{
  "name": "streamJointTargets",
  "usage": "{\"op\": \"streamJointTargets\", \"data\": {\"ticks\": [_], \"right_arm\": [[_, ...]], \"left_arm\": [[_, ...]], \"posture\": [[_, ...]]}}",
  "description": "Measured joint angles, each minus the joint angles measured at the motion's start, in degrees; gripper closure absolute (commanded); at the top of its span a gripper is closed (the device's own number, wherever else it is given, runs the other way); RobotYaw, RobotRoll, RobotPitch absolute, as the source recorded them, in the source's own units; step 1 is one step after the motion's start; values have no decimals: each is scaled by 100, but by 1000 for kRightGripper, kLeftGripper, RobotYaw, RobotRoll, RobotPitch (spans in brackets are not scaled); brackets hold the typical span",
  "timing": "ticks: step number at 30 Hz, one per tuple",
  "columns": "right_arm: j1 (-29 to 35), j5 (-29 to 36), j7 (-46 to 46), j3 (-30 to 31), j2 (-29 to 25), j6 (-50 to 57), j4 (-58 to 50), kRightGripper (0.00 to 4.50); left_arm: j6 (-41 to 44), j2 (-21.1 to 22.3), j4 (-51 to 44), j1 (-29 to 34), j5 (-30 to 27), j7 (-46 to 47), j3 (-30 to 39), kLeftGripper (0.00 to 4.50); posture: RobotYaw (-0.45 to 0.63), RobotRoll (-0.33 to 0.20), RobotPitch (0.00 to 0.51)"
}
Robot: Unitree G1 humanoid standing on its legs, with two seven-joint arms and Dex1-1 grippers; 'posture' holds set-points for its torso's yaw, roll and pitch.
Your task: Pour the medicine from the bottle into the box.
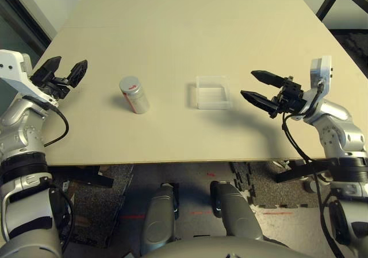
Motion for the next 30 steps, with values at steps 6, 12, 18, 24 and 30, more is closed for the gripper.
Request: {"op": "streamJointTargets", "data": {"ticks": [6, 12, 18, 24, 30], "right_arm": [[-33, -51, 297, 226, 4, 31, -57, 0], [-70, -177, 321, 280, 83, -44, -44, 0], [-61, -266, 363, 412, 95, -109, -41, 0], [-51, -353, 360, 435, 93, -195, -38, 0], [-21, -388, 346, 441, 86, -198, -39, 0]], "left_arm": [[325, -122, -1100, 855, -452, -114, 216, 52], [461, -442, -1937, 1684, -665, -186, 239, 52], [339, -713, -2387, 2093, -597, -218, -52, 52], [-116, -983, -2429, 2261, -118, -165, -511, 52], [-465, -1278, -2361, 2238, 122, -77, -769, 52]], "posture": [[57, 0, 188], [59, 0, 195], [54, 0, 200], [32, 0, 202], [10, 0, 202]]}}
